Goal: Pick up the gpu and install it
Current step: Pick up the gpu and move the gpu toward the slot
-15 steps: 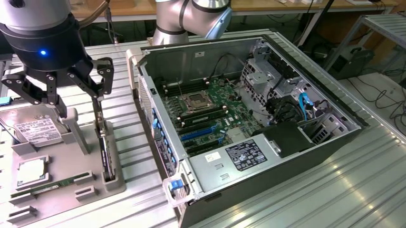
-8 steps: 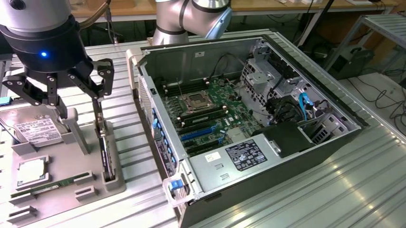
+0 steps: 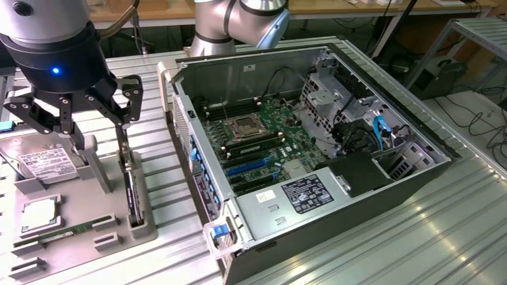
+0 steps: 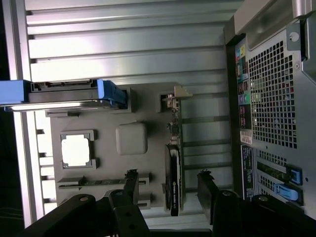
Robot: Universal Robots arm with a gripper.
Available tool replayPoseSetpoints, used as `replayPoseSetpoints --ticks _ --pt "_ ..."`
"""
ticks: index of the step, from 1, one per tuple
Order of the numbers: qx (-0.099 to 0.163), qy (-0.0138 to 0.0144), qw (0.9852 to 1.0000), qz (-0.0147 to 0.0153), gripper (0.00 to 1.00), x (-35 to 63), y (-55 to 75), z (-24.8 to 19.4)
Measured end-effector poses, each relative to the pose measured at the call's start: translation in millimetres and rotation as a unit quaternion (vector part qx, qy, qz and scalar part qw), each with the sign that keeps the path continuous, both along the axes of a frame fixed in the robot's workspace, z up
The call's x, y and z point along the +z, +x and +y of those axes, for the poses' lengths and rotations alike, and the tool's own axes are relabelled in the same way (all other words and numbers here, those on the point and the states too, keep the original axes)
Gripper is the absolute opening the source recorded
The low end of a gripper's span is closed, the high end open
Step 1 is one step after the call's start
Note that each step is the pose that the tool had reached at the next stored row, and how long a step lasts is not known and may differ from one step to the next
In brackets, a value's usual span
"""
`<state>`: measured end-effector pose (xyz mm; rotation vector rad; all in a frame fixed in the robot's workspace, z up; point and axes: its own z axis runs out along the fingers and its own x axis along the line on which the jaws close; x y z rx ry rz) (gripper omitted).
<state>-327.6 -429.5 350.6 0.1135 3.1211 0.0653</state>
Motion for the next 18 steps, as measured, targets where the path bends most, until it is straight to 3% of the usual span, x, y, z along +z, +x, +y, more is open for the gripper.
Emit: replayPoseSetpoints --ticks 18 --pt "0.000 0.0001 1.0000 0.0008 0.60 -5.7 0.0 -3.5"
